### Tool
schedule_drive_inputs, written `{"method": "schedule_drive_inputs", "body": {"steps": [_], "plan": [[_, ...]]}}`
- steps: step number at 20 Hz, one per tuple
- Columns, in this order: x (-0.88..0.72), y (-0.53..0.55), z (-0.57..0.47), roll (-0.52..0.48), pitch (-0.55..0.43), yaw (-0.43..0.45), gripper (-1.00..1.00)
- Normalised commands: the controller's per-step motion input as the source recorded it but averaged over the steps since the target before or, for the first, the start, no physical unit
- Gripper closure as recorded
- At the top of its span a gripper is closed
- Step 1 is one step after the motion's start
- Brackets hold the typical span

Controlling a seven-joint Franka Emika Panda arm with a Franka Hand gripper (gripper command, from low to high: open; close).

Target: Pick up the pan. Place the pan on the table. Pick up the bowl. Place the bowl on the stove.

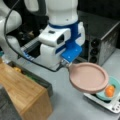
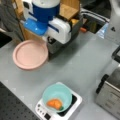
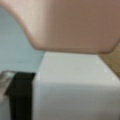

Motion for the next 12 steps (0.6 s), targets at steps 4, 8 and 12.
{"method": "schedule_drive_inputs", "body": {"steps": [4,8,12], "plan": [[0.44,-0.36,0.06,0.06,0.103,0.122,1.0],[0.48,-0.46,0.0,0.077,0.06,0.185,1.0],[0.44,-0.42,-0.03,0.06,0.042,0.129,1.0]]}}
